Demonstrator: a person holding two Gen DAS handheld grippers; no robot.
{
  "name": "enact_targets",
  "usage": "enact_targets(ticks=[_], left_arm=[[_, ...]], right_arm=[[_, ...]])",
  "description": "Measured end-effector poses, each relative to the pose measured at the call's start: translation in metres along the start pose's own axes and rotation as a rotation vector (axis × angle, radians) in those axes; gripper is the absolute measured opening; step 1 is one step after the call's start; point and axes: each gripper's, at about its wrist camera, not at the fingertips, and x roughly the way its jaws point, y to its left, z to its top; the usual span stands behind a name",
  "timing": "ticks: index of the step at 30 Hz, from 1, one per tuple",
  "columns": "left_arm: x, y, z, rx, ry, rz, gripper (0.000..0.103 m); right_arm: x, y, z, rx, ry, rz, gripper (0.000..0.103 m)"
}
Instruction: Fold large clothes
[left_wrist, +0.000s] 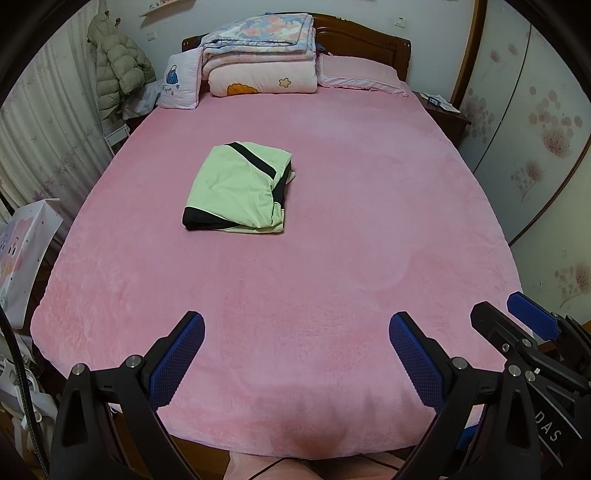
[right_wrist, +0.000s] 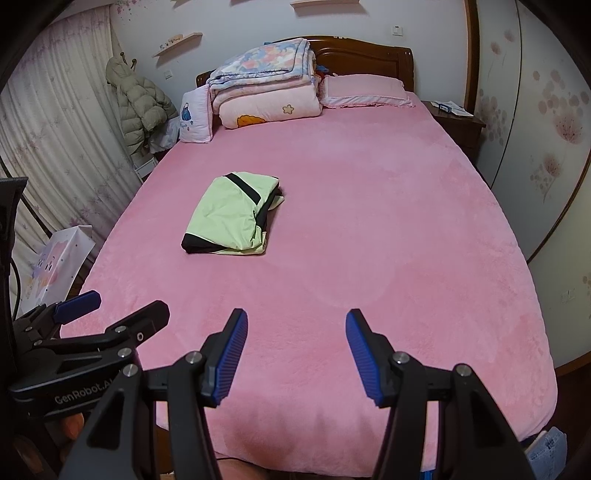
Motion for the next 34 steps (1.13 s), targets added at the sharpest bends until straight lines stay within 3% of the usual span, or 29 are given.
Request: enact_targets(ticks=[34], left_arm=[[0.0056,0.0069,0.0086,0.017,0.025,-0.005,0.1]], right_arm=[[0.0052,-0.0067,-0.0042,0.014,0.017,-0.001,0.056]])
